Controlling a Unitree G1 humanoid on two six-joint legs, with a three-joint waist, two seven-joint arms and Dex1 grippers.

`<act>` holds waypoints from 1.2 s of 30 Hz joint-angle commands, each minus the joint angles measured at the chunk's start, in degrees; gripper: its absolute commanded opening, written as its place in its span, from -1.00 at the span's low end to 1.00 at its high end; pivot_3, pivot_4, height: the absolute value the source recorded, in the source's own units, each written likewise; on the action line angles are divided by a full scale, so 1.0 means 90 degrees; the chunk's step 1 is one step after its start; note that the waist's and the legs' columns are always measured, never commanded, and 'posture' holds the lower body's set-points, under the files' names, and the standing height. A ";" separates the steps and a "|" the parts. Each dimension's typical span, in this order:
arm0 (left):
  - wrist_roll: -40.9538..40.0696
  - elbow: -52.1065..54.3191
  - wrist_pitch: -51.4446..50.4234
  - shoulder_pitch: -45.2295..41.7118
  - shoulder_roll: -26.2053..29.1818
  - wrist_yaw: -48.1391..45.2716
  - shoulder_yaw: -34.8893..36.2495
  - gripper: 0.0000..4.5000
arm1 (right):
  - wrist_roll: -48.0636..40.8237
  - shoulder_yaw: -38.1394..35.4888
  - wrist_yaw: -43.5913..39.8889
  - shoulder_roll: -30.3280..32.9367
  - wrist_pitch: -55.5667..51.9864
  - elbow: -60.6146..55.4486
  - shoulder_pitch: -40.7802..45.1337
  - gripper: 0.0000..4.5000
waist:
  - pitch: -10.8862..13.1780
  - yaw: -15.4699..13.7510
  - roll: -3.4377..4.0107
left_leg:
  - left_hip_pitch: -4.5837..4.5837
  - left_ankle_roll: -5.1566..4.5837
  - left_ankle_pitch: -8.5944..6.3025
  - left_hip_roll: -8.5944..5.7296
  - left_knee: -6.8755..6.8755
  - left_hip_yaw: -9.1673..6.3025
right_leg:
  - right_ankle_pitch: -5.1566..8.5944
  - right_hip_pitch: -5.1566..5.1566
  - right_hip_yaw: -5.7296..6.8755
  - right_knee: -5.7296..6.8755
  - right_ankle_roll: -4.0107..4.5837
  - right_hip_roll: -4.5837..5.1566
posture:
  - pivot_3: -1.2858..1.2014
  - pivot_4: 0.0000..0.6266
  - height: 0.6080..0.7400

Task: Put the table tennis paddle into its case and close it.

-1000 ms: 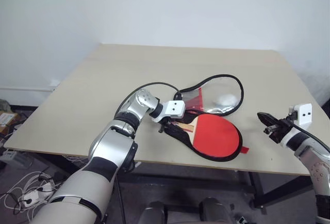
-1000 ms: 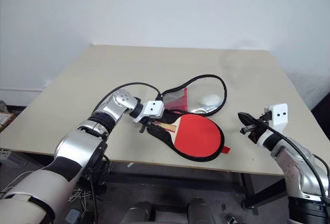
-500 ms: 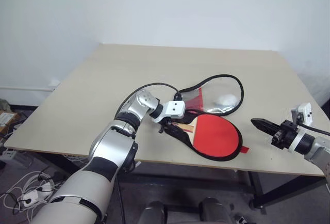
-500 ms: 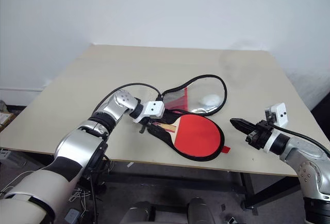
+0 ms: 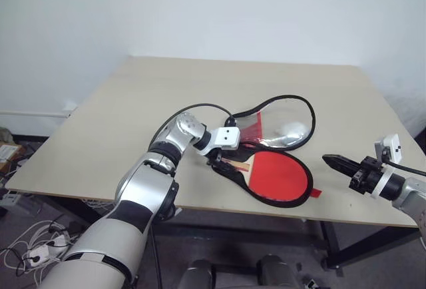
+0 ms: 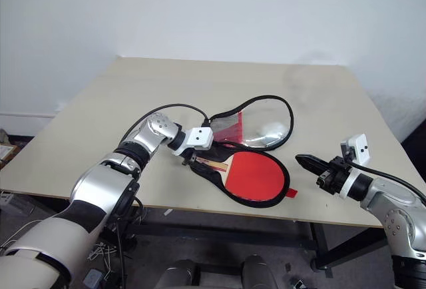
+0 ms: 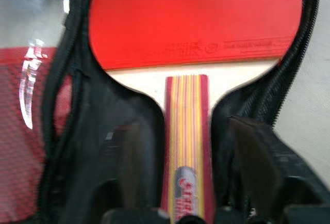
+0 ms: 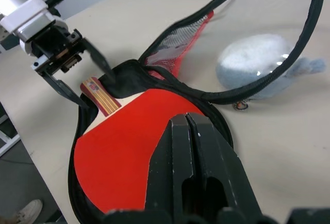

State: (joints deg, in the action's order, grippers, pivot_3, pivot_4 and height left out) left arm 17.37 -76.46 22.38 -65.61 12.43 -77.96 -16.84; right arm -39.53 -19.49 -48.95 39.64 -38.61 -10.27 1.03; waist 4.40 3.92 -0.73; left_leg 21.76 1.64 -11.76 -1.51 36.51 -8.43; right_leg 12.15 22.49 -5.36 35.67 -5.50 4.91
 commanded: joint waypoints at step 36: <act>-0.1085 -0.0085 -0.2838 -0.0393 0.0005 0.4642 0.2159 0.98 | 0.0919 0.0594 0.1072 -0.0713 0.0824 0.0525 0.0876 -1.00 | 0.0005 -0.0066 -0.0010 | -0.0001 0.0000 0.0000 -0.0001 -0.0002 -0.0003 | -0.0005 0.0002 0.0008 0.0002 -0.0010 0.0000 | 0.03 -1.00 1.00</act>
State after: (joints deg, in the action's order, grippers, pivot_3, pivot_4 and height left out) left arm 9.58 -77.82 -1.47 -66.99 12.10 -37.98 0.98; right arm -32.77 -14.07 -40.68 33.80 -33.37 -5.92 6.65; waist 4.44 3.33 -0.82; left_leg 21.75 1.64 -11.76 -1.52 36.48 -8.45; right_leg 12.10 22.51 -5.29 35.68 -5.60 4.92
